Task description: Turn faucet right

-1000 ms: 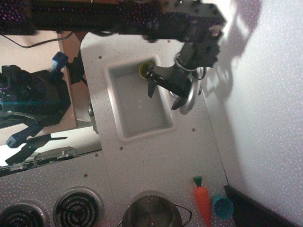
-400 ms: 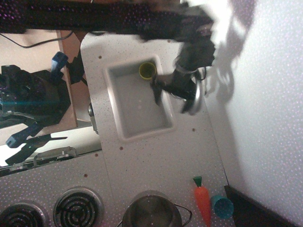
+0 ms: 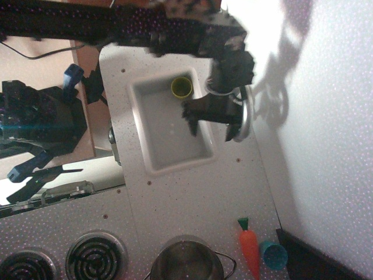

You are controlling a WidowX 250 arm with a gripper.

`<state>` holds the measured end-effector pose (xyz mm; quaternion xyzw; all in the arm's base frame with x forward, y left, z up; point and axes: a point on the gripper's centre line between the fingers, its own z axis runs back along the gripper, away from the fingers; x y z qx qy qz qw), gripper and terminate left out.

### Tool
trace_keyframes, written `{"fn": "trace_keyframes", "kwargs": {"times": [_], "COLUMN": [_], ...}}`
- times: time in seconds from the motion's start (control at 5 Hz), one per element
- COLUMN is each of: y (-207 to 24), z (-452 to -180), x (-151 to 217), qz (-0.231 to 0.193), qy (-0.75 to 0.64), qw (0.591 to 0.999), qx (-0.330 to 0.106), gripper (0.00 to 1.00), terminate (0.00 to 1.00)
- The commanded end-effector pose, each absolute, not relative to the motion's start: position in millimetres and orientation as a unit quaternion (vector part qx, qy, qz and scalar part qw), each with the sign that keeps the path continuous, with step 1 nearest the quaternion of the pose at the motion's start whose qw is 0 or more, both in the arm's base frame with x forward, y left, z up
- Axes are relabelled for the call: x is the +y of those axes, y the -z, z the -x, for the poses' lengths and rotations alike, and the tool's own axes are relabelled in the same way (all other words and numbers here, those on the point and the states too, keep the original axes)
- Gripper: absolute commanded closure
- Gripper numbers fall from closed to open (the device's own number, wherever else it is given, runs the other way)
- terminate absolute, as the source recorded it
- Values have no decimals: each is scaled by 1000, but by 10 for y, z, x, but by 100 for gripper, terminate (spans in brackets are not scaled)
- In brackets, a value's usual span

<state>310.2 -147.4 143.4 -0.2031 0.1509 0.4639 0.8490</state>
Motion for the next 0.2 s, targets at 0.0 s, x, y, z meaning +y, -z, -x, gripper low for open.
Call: {"fn": "trace_keyframes", "kwargs": {"times": [0.0], "y": [-2140], "z": [-2752], "x": [-2066], "qz": [286], "qy": [-351], "qw": [883], "qx": [120], "gripper": [0], "terminate": [100]}}
